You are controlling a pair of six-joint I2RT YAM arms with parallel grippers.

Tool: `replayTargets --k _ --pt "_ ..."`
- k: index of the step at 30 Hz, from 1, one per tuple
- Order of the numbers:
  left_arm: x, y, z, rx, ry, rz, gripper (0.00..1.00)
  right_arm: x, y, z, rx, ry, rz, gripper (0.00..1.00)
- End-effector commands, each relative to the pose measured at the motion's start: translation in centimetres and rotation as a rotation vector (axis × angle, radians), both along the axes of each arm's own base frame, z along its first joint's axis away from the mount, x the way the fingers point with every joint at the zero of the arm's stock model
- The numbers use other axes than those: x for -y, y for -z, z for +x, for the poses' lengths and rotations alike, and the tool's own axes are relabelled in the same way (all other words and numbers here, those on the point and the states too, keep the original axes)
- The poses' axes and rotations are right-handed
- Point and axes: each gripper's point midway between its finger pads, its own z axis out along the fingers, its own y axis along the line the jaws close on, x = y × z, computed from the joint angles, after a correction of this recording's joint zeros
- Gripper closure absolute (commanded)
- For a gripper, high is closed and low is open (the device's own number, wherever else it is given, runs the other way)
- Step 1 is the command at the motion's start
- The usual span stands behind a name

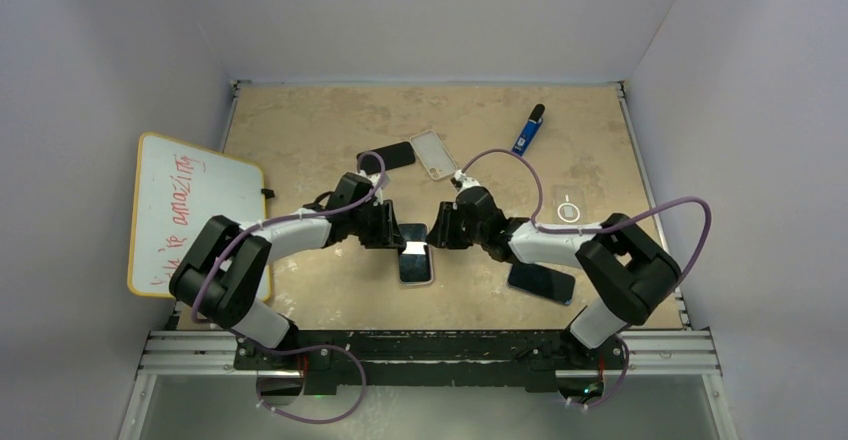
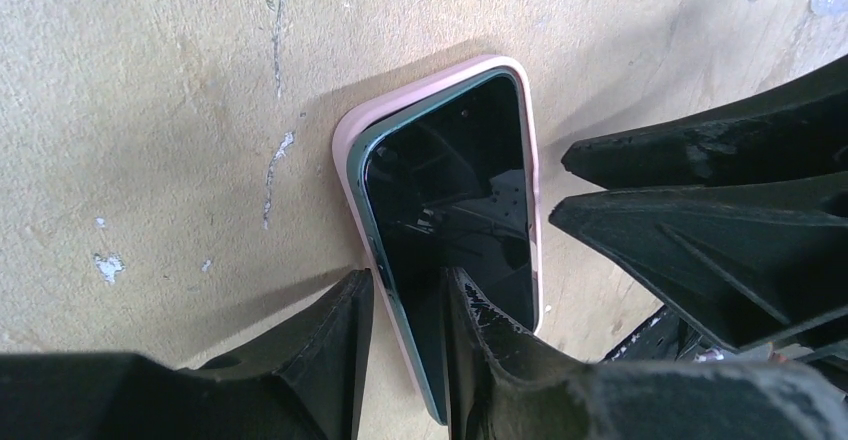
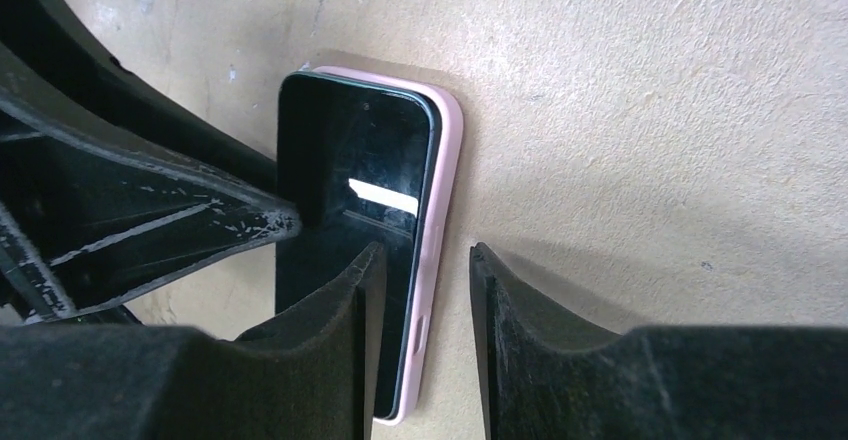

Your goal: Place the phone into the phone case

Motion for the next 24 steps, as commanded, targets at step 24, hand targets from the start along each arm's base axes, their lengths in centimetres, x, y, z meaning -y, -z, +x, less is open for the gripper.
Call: replayTargets --k 24 --pt "3.0 -1.1 0.8 0.046 0.07 -0.114 0.83 -4.1 -1.2 0.8 0.042 -0.108 0.187 0.7"
